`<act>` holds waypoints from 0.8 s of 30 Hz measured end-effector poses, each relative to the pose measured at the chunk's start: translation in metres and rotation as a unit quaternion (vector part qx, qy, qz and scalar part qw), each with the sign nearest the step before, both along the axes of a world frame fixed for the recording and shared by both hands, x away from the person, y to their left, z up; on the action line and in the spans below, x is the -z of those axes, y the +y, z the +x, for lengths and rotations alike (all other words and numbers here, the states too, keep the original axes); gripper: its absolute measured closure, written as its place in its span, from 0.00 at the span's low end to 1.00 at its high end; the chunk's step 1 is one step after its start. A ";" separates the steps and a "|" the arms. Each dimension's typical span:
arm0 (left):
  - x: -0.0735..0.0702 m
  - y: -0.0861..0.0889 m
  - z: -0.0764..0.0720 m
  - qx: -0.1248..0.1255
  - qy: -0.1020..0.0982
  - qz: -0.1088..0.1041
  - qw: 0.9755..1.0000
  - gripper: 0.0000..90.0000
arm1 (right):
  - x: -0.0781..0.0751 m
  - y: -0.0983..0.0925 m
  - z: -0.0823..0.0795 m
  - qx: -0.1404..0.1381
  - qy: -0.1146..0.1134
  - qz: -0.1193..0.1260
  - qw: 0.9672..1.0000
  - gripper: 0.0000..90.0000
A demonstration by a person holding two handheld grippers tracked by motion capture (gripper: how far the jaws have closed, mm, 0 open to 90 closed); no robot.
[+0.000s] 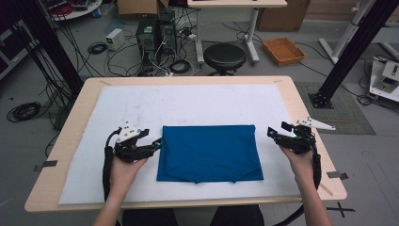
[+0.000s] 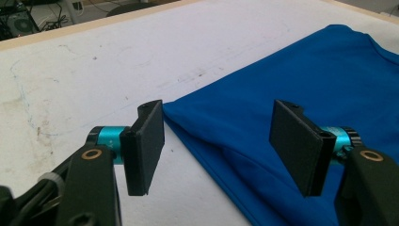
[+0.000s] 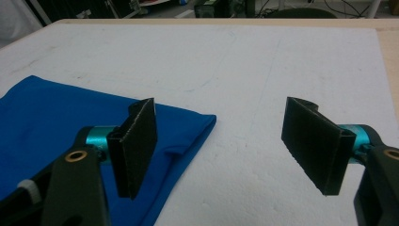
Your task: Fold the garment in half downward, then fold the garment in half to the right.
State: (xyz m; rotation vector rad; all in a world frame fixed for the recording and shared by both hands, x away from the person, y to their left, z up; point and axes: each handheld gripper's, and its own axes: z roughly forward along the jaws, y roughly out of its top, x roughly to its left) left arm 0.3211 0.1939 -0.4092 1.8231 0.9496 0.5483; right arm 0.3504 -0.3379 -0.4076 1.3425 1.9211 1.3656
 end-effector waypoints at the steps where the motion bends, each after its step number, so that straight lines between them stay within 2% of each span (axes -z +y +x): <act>1: 0.000 0.000 0.000 0.000 0.001 0.000 1.000 0.40 | 0.000 0.000 0.000 0.000 0.000 0.000 1.000 0.30; 8: -0.002 -0.002 -0.002 0.000 0.004 0.000 1.000 0.40 | 0.000 0.001 0.000 0.000 0.002 0.001 1.000 0.30; 13: -0.002 -0.005 -0.002 0.008 0.007 0.000 1.000 0.40 | 0.000 0.002 0.002 -0.002 0.003 -0.001 1.000 0.30; 18: -0.001 -0.009 -0.003 0.012 0.019 -0.003 1.000 0.40 | 0.001 0.004 0.003 -0.003 0.004 -0.003 1.000 0.31; 24: 0.002 -0.015 -0.010 0.011 0.049 -0.021 0.999 0.40 | 0.001 0.002 0.001 -0.003 0.004 -0.001 1.000 0.31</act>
